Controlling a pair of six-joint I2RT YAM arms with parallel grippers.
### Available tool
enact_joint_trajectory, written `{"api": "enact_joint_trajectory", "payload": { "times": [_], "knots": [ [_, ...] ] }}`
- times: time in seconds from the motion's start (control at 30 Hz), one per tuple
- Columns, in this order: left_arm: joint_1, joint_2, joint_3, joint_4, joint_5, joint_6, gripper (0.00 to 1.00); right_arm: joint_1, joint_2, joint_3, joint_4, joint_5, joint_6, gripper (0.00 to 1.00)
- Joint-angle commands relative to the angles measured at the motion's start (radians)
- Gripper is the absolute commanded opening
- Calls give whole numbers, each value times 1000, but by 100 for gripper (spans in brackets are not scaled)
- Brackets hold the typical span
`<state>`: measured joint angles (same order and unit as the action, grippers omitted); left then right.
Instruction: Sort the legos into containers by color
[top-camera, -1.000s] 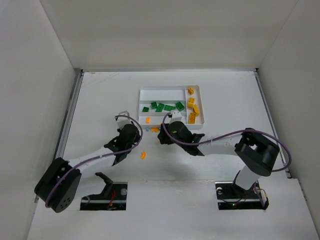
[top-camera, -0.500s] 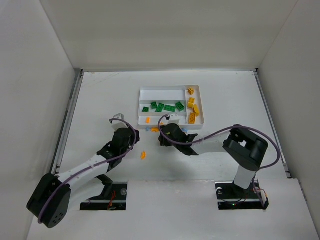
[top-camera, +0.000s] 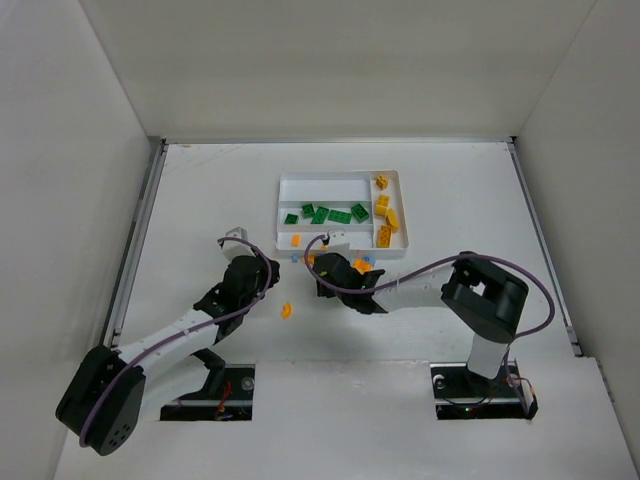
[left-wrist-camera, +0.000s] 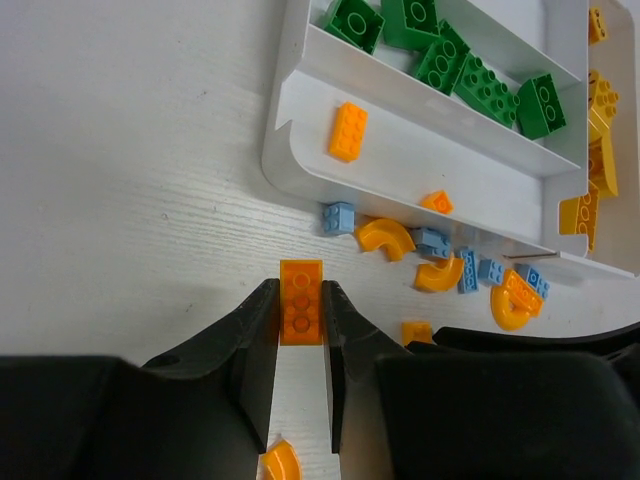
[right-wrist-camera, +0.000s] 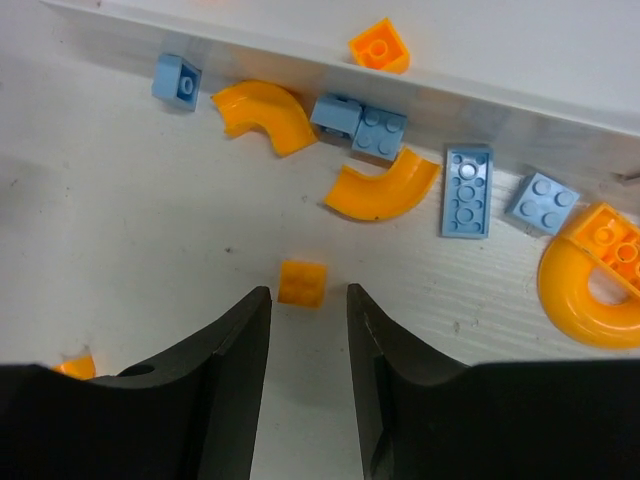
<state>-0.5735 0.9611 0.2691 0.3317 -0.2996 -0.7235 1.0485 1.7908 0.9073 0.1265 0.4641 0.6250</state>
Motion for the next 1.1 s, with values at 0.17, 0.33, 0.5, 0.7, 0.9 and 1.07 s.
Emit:
{"api": "enact_joint_trajectory", "payload": {
  "times": [0.17,0.33,0.5,0.7,0.9,1.07],
  "knots": [
    [34,42,-21,82,36,-11,19,18,48,65,-33,65,-21,32],
    [37,38,-22,92,43,-19,19,20,-4,44,-21,87,-2,22],
    [25,34,-11,93,47,-25,19,-18,-120,4,15,59,-31,22],
    [8,76,38,95,50,-24,19,-159,-122,50,16,-27,-107,23],
    [2,151,110,105,47,-10,19,-242,-41,111,35,-71,-119,27],
    [5,249,183,139,47,6,19,-256,-67,102,77,-62,-111,49]
  ]
}}
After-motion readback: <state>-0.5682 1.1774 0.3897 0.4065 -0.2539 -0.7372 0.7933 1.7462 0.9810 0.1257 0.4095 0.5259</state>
